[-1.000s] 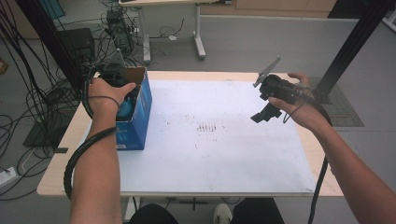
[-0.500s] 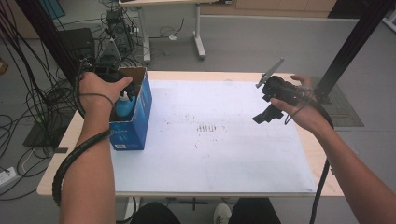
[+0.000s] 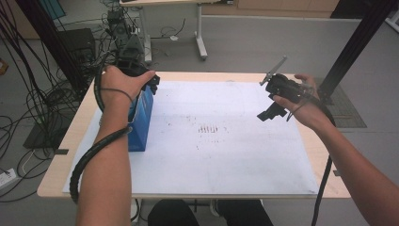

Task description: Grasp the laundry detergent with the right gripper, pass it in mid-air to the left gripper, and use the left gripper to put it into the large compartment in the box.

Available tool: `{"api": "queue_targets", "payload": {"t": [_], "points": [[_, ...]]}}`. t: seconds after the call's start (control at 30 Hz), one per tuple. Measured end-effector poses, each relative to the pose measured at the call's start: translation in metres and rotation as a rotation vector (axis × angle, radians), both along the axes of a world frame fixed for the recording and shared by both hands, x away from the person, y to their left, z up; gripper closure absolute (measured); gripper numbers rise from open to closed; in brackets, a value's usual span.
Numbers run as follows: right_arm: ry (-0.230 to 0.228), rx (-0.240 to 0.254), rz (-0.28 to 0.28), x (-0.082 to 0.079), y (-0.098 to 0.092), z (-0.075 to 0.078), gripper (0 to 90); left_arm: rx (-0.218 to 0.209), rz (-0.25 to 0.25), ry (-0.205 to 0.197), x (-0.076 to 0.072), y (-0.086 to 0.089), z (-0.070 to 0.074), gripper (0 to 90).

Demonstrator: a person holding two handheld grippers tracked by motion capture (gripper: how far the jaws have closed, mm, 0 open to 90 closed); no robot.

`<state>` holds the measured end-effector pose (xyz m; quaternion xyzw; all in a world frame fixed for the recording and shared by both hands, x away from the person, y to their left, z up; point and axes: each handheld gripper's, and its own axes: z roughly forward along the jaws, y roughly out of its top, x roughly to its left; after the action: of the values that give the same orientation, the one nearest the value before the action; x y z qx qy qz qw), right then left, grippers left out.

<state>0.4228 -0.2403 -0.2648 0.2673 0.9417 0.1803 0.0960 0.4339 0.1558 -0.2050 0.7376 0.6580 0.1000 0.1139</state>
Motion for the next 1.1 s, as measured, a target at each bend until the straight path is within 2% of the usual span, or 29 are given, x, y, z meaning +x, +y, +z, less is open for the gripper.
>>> {"api": "queue_targets", "payload": {"t": [0.17, 0.23, 0.33, 0.4, 0.53, 0.6, 0.73, 0.87, 1.1], "points": [[0.006, -0.013, -0.001, 0.011, -0.005, 0.002, 5.3, 0.026, -0.054, -0.007, 0.008, -0.025, -0.003, 4.6], [-0.006, -0.015, -0.006, 0.014, -0.006, 0.005, 5.2, 0.028, -0.072, 0.0, 0.01, -0.033, -0.005, 4.8], [-0.009, -0.012, -0.015, 0.019, -0.009, 0.007, 5.2, 0.03, -0.093, -0.016, 0.012, -0.043, -0.009, 4.8], [0.001, -0.018, -0.017, 0.021, -0.01, 0.007, 5.3, 0.023, -0.098, -0.024, 0.013, -0.047, -0.013, 4.9], [0.009, -0.018, -0.023, 0.023, -0.012, 0.005, 5.4, 0.037, -0.104, -0.013, 0.014, -0.054, -0.021, 5.2], [0.017, -0.024, -0.026, 0.023, -0.013, 0.006, 5.5, 0.037, -0.113, -0.021, 0.014, -0.057, -0.02, 5.2], [0.005, -0.04, -0.021, 0.023, -0.013, 0.012, 5.5, 0.038, -0.118, -0.048, 0.015, -0.062, -0.014, 5.0], [-0.003, -0.031, -0.023, 0.022, -0.013, 0.018, 5.5, 0.047, -0.122, -0.065, 0.015, -0.07, -0.011, 4.9], [0.013, -0.02, -0.008, 0.024, -0.008, 0.018, 5.4, 0.065, -0.149, -0.069, 0.016, -0.081, -0.012, 5.0]]}}
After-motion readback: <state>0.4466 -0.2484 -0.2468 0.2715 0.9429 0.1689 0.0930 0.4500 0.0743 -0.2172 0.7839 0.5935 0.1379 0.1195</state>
